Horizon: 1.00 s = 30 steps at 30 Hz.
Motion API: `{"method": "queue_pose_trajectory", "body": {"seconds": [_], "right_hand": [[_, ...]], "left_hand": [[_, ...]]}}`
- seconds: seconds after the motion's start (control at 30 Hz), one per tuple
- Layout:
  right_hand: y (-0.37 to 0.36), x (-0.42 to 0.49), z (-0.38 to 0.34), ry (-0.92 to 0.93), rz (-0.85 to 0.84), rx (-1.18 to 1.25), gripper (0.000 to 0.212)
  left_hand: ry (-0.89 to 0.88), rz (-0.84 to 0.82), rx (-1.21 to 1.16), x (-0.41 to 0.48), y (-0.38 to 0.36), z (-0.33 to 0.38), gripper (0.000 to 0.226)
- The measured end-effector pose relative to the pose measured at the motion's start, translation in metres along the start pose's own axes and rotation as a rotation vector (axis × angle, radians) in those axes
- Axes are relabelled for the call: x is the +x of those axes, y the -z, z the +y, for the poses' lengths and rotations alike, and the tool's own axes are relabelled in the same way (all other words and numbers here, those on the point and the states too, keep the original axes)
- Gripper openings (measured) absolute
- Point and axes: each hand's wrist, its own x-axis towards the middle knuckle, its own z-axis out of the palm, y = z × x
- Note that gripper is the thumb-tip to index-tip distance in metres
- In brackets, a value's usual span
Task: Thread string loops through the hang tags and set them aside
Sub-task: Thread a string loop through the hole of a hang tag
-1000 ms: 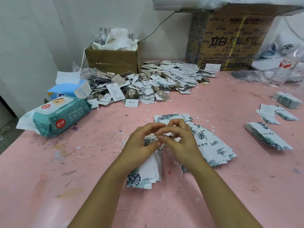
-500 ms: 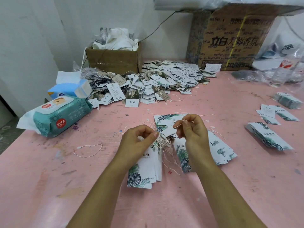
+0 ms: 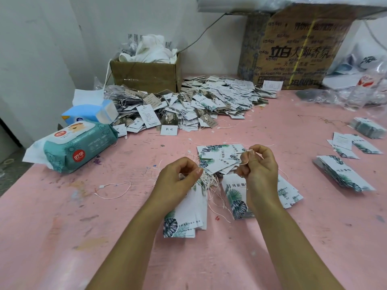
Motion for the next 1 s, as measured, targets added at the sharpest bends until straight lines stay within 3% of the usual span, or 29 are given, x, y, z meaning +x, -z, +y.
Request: {"method": "queue_pose_trajectory", "body": {"seconds": [0.17,0.27,0.33,0.4,0.53,0.77,0.9,1.0], "right_hand": [[0.004,0.002,0.004,0.043,-0.054,-0.358,0.026],[0.007,0.002,0.012,0.125,-0.222,-0.878,0.021],[0.004,-0.002,0.017,0.218,-0.288,-1.143,0.03],[-0.001,-0.008,0.015,0.276,-0.383,-1.054,0.047],[-0.011,-0.023,0.008,0.141,-0.664,-0.531,0.057],[-0.011,-0.025,0.012,0.173,-0.642,-0.513,0.042],[-0.013,-0.027,0.012,0.061,-0.756,-0.324,0.034],[-0.012,-0.025,0.009,0.039,-0.719,-0.31,0.029]], "left_hand": [[-0.054,0.08,-0.056,0.0,0.001,0.003,0.016],[-0.066,0.076,-0.08,-0.001,0.001,0.006,0.017],[-0.081,0.054,-0.064,-0.001,0.0,0.007,0.018],[-0.088,0.033,-0.036,-0.002,-0.001,0.007,0.017],[-0.092,-0.001,-0.019,-0.003,-0.003,0.009,0.014],[-0.077,-0.037,-0.049,-0.004,-0.003,0.012,0.014],[-0.111,-0.111,-0.05,-0.005,-0.002,0.014,0.013],[-0.12,-0.13,-0.049,-0.005,-0.001,0.015,0.023]]}}
